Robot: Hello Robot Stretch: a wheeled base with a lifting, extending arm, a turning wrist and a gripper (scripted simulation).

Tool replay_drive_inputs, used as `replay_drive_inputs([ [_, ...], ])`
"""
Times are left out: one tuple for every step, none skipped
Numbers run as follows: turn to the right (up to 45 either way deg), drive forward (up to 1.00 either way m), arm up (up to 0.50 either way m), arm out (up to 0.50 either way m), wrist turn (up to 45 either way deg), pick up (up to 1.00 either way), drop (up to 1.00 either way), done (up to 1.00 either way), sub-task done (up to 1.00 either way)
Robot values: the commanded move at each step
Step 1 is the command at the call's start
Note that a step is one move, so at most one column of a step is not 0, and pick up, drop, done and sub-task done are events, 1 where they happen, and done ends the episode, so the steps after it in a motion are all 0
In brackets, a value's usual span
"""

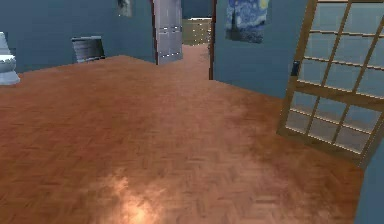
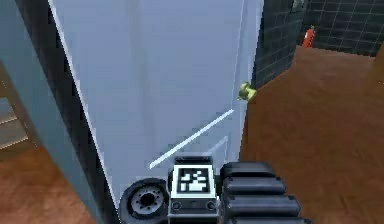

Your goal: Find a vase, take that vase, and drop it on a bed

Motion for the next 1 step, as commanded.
replay_drive_inputs([
  [21.0,0.0,0.0,0.0,0.0,0.0,0.0,0.0,0.0],
])
